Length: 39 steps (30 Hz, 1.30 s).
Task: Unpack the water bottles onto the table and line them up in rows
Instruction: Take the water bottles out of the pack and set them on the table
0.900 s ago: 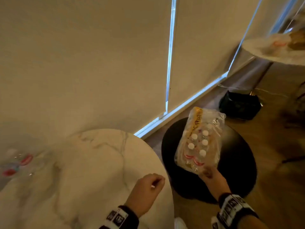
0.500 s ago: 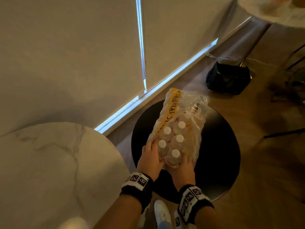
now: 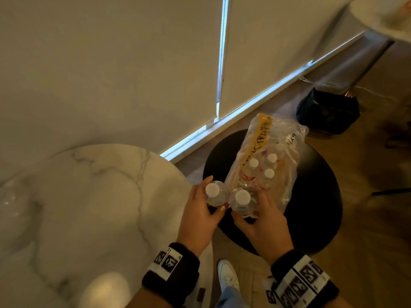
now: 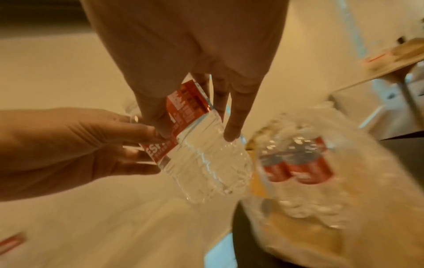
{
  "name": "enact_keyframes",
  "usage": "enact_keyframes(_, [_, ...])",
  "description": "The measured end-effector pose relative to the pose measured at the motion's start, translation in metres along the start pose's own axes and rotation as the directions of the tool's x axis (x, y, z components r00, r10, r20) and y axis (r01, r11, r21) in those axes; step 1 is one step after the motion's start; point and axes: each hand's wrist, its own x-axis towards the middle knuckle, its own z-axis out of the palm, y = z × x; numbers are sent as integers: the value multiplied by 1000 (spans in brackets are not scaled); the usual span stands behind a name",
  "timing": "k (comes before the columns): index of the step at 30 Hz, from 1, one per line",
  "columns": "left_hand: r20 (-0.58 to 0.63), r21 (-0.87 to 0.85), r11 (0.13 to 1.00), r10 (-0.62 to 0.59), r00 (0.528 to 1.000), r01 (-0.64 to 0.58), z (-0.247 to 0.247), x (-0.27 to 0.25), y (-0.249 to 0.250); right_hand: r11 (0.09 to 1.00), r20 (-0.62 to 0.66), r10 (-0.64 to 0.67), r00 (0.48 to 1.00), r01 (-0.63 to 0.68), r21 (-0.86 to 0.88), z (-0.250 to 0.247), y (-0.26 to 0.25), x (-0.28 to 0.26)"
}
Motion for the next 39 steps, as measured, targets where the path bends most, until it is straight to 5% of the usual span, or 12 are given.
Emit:
enact_keyframes(9, [-294,-4,975,-212,932,221,-193,-122,-95,988,375,-87,923,32,152,171,-127,-76])
enact_keyframes(15, [-297,34,940,-315,901,340,-252,-155,-154,992,506,-83,859,26,120,256,-159,-101])
enact_keyframes(20, [-286,-21,931,-356,890,365,-253,-151,-162,993,480,-89,873,43,105,264,-151,-101])
enact_keyframes(25, [-206,96,810,-552,808,579,-232,-170,-157,998,624,-55,780,33,46,228,-132,-81])
enact_keyframes(29, [-122,204,676,-701,703,708,-194,-190,-135,995,504,-5,863,55,-83,166,-78,-52])
enact_keyframes(32, [-30,225,734,-652,758,640,-147,-167,-105,985,336,162,928,-132,-111,116,-20,-19])
enact_keyframes(34, [33,205,820,-551,834,534,-107,-132,-83,951,191,308,932,-300,-69,83,18,7])
enact_keyframes(37, [143,96,934,-355,924,344,-36,-63,-48,875,19,482,876,-483,30,44,64,48])
enact_keyframes(39, [243,50,970,-243,939,238,13,-13,-28,804,-32,582,812,-570,169,30,88,73])
